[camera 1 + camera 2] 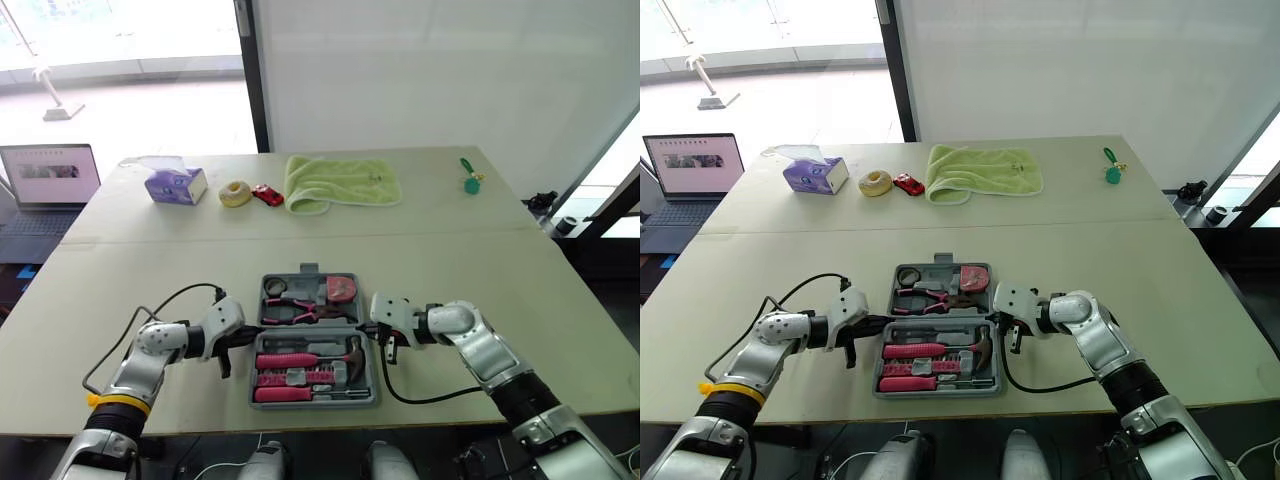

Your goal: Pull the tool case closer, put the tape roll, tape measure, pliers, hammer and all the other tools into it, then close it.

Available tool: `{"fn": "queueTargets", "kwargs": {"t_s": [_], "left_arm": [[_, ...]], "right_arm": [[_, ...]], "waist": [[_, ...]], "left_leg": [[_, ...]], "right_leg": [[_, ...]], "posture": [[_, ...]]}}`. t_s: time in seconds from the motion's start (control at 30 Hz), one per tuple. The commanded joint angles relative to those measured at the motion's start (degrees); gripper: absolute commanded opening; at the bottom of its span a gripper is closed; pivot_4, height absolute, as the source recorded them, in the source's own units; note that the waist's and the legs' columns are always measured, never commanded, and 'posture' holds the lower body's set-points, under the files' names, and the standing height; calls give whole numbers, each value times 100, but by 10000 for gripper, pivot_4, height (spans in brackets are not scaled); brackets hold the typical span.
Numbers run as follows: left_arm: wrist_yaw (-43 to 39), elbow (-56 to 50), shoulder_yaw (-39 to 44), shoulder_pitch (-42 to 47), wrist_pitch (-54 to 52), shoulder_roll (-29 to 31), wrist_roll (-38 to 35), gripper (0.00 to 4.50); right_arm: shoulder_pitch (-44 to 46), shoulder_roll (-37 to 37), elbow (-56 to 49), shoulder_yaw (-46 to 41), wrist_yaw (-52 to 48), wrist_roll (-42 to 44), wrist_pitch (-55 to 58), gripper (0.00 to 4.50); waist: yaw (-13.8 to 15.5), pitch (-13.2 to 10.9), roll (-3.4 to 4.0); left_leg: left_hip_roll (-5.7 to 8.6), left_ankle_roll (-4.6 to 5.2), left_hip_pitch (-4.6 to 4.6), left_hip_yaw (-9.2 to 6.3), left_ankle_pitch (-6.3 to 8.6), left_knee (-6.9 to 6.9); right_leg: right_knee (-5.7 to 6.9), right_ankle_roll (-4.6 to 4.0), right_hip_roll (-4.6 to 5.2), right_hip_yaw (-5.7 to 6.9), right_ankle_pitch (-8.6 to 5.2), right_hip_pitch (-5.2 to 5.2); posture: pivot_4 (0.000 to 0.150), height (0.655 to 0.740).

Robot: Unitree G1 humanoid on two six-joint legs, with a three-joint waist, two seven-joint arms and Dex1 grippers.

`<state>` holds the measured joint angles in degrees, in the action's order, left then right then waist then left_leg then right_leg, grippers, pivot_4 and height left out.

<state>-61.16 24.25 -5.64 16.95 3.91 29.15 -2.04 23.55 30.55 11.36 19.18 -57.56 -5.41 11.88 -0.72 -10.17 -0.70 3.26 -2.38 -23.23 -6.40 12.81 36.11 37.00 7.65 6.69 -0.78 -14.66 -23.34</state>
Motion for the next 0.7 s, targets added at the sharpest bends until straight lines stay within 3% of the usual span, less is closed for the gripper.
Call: {"fn": "queueTargets", "kwargs": {"t_s": [0.03,0.3,0.7], "left_arm": [[-55,-458,-340,-255,-215,-231,-82,1014],[55,-1041,-237,-802,-550,21,-166,1014],[339,-807,-131,-867,-462,6,-167,1014]], "right_arm": [[-141,-168,-421,213,-151,129,75,0],[-322,-232,-513,227,-47,46,197,0],[-540,-307,-523,270,177,-59,489,0]], "waist": [[-2,2,0],[-20,30,1],[-24,50,-6]], "left_leg": [[0,0,1,1,0,0],[-2,2,16,3,2,-11],[-6,3,81,7,3,-40]], "right_leg": [[-1,0,0,-1,0,0],[-3,0,0,-4,-3,10],[-20,0,0,-7,-6,66]], "posture": [[1500,7400],[1500,7400],[1500,7400]]}}
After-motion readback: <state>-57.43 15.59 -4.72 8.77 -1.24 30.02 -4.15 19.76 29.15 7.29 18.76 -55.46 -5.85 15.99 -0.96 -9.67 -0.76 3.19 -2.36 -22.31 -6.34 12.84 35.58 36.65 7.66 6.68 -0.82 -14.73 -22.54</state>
